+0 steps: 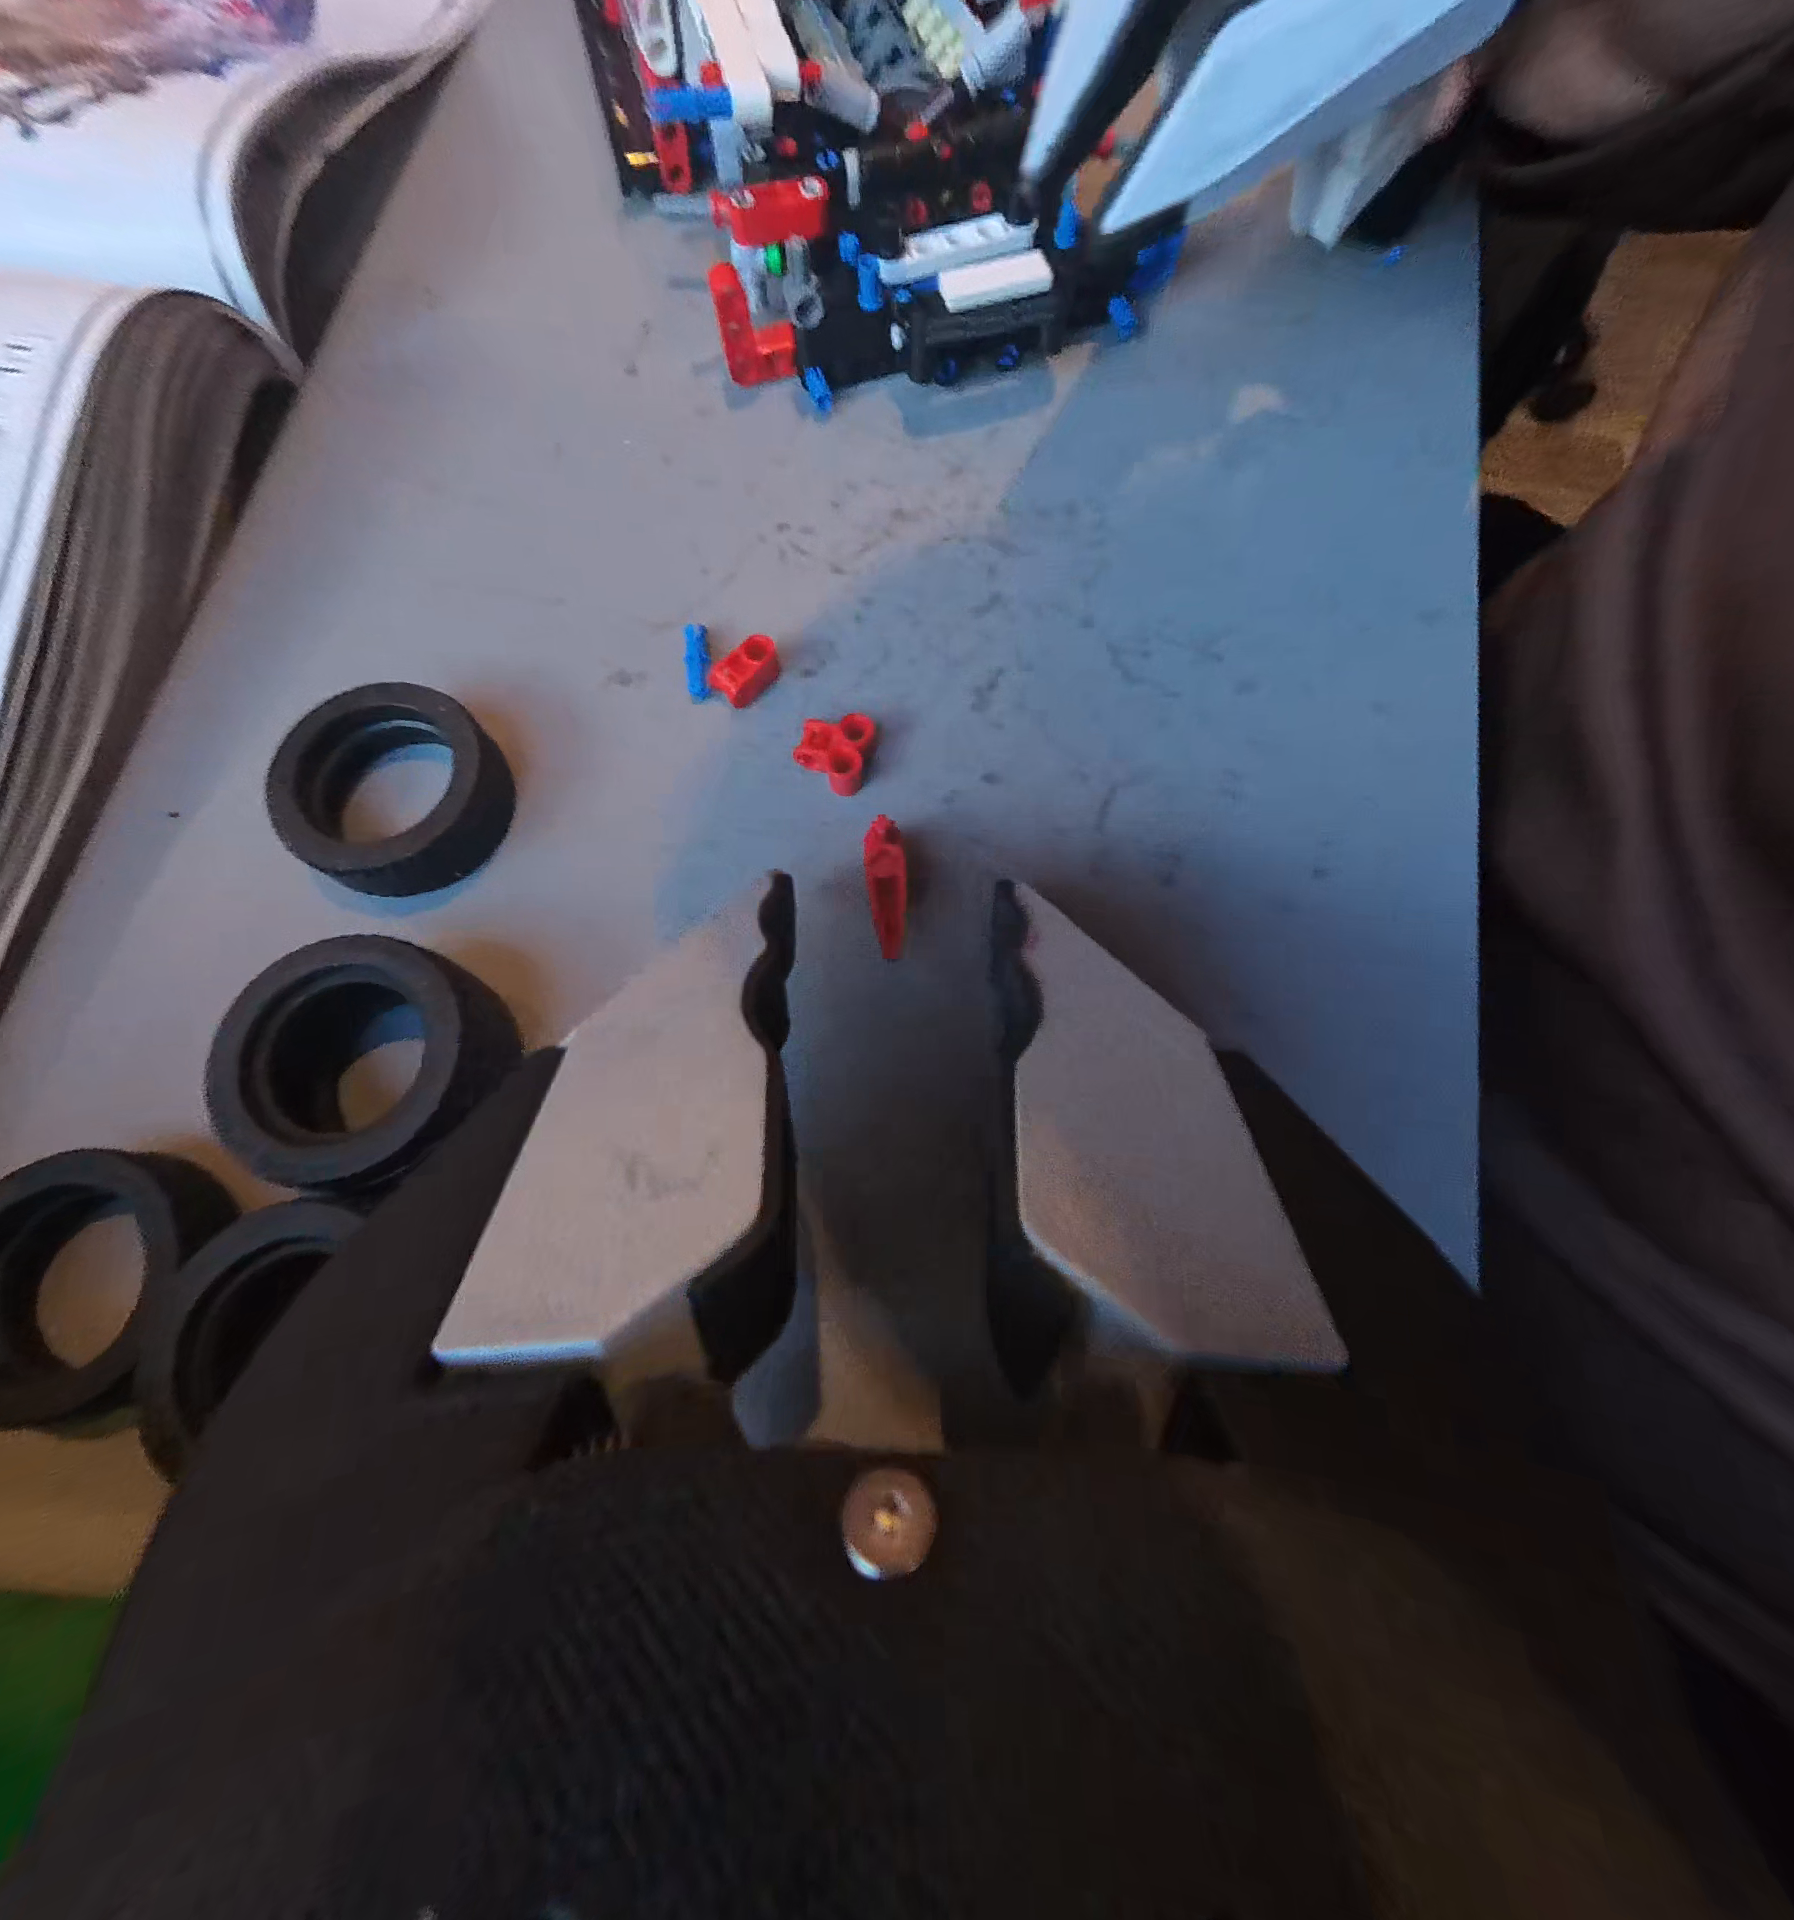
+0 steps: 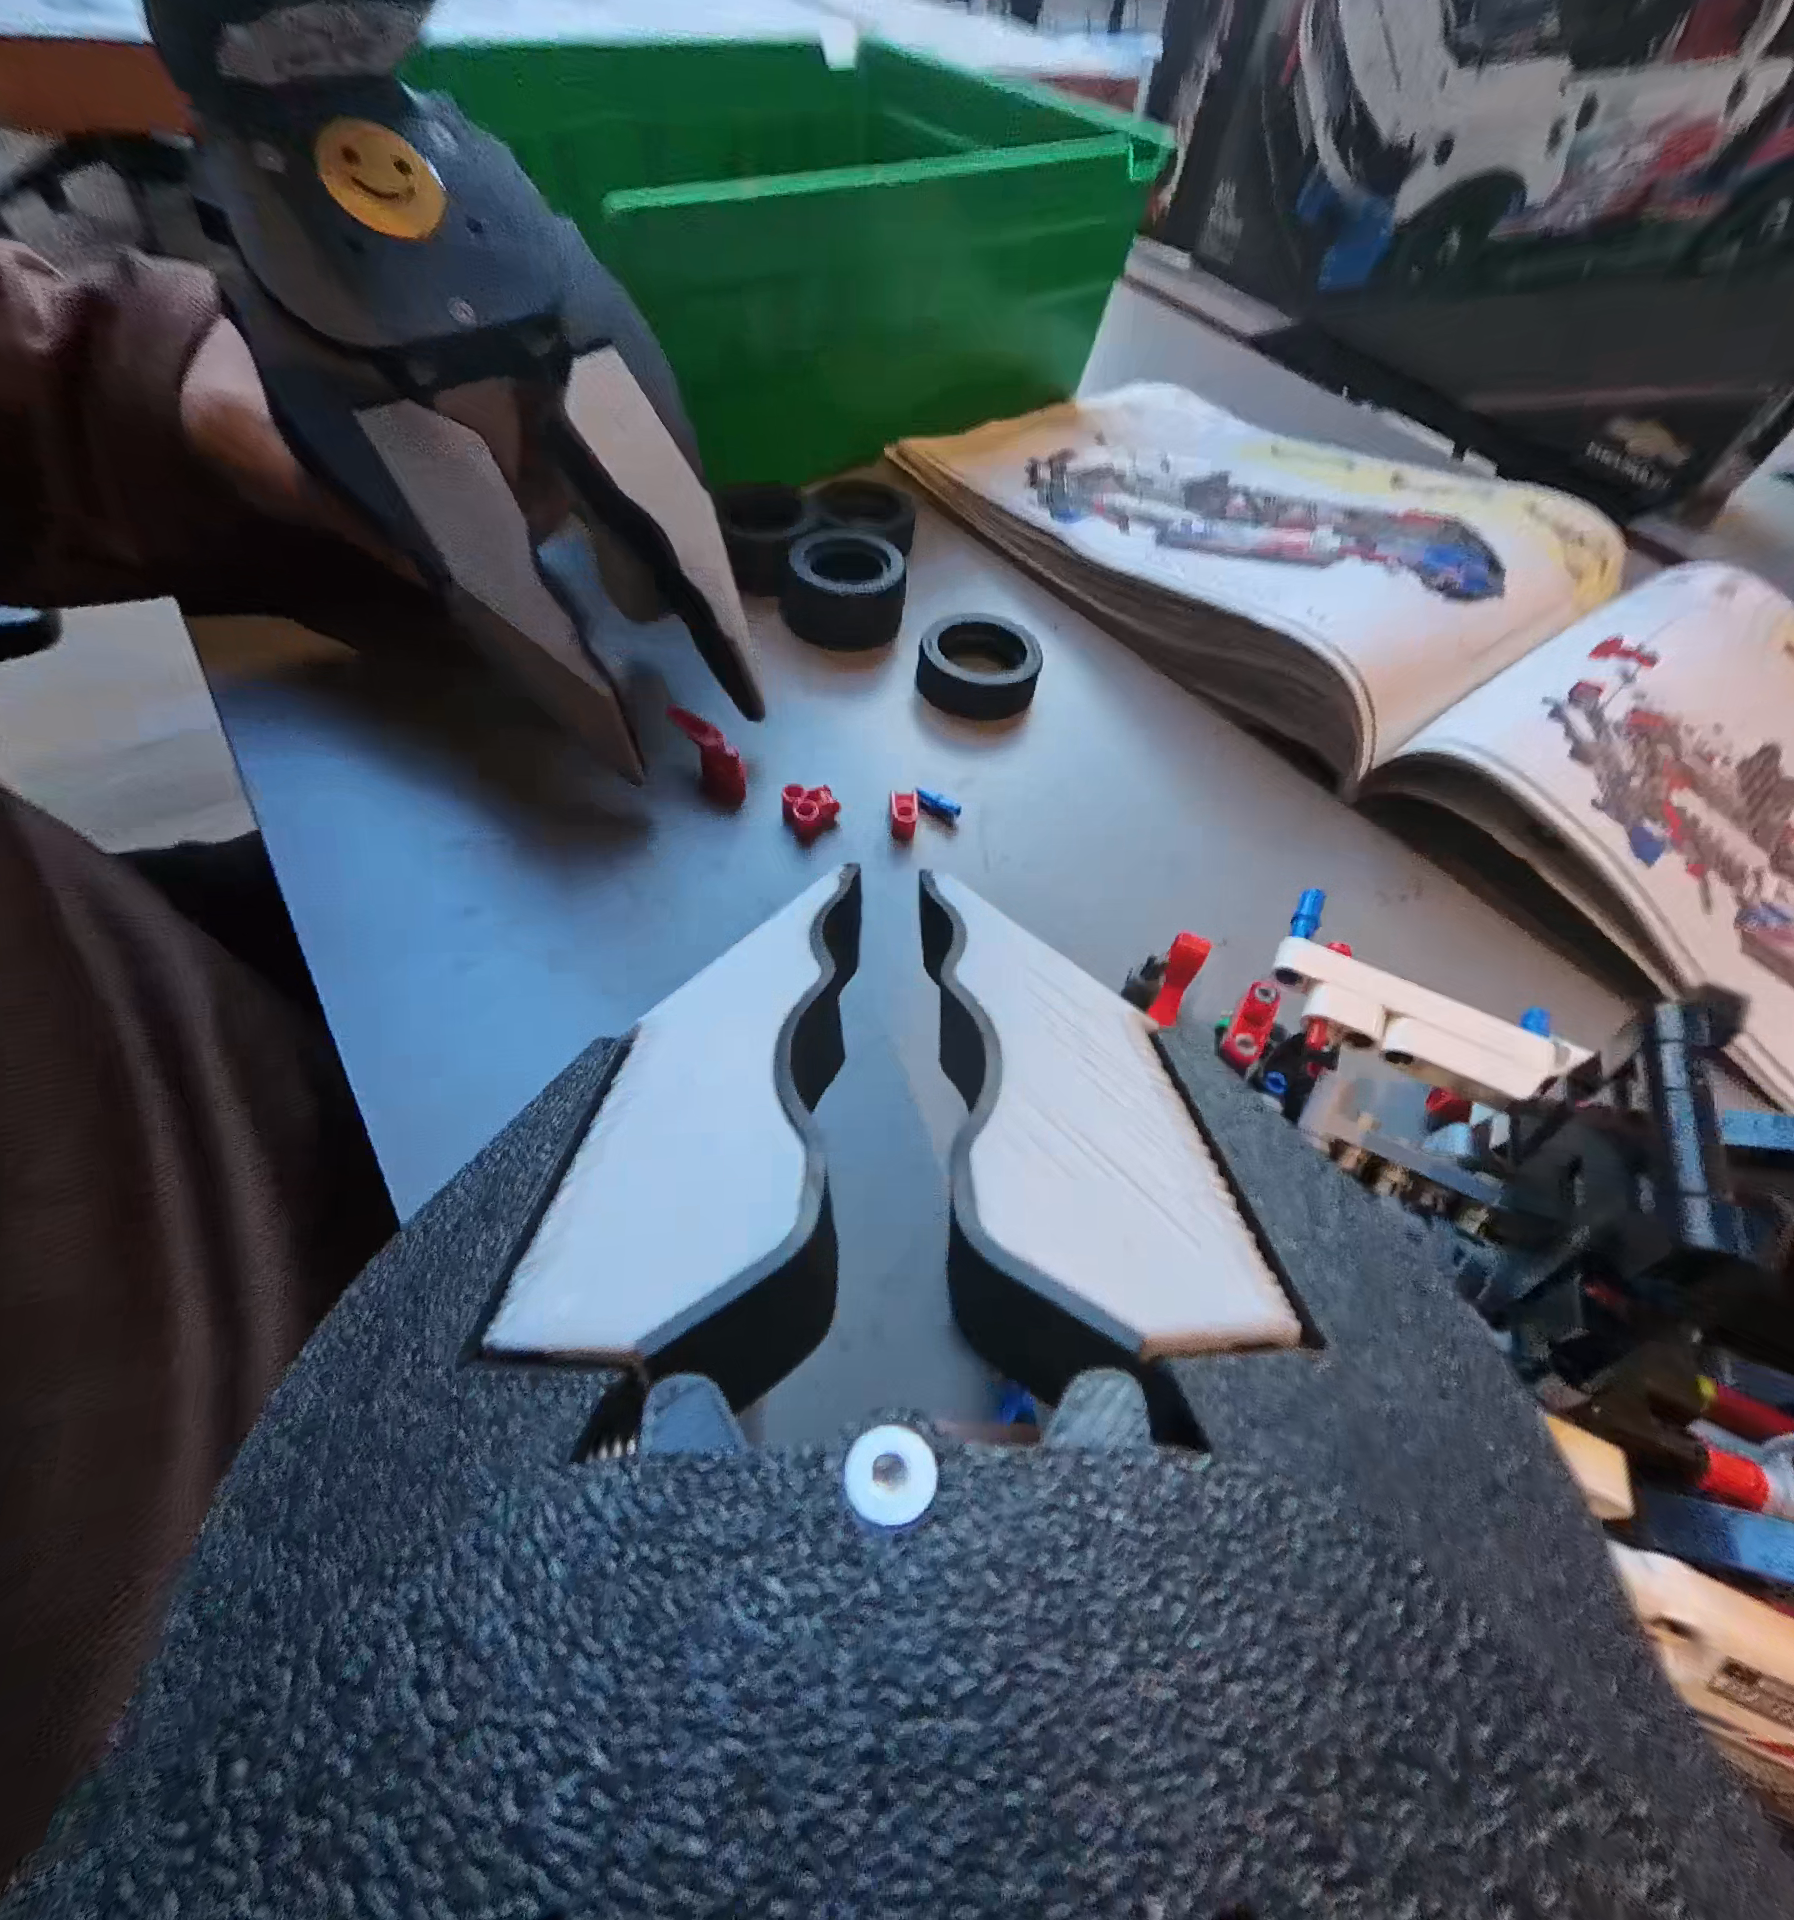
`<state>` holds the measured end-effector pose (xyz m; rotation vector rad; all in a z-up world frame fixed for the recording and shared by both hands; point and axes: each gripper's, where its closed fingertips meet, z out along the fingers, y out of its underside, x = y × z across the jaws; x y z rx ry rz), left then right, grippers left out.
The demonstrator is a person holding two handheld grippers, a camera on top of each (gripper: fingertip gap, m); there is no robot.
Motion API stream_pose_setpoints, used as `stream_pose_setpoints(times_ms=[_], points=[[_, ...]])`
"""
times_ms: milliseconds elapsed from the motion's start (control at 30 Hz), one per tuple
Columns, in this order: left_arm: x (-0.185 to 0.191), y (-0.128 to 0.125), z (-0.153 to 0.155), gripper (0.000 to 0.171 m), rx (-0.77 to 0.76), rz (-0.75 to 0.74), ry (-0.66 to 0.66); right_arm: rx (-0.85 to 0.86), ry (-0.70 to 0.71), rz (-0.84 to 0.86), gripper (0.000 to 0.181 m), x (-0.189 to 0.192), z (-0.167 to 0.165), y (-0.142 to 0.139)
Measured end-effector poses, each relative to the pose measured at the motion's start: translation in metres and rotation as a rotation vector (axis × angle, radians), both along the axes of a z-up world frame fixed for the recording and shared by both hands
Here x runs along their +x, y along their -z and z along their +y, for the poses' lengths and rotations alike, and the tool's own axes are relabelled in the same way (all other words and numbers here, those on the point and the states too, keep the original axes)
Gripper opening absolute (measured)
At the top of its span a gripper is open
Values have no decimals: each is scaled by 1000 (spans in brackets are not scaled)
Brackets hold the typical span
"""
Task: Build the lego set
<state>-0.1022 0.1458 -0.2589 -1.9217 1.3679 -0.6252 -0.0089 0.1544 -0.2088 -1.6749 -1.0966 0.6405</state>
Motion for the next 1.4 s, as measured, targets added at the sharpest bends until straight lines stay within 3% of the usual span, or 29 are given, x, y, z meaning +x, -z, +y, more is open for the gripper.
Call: stream_pose_setpoints(times_ms=[333,667,867,933,1000,1133,1233,1400], points=[[5,8,-1,5,-25,49,24,-96,98,-209,12,-31,16,34],[8,8,-11,4,-25,49,88,-103,102,-375,21,-55,36,55],[9,8,-23,4,-21,50,157,-119,81,-411,10,-63,39,58],[9,8,-22,13,-6,52,149,-126,78,-414,7,-64,39,59],[8,7,-21,24,-6,44,142,-147,77,-398,7,-63,37,56],[7,-10,-19,21,54,-52,127,-225,62,-281,7,-58,26,36],[5,-20,-17,21,82,-104,95,-387,-2,-138,7,-58,8,22],[6,-36,-21,20,209,-52,110,-687,-156,82,7,-60,-25,2]])
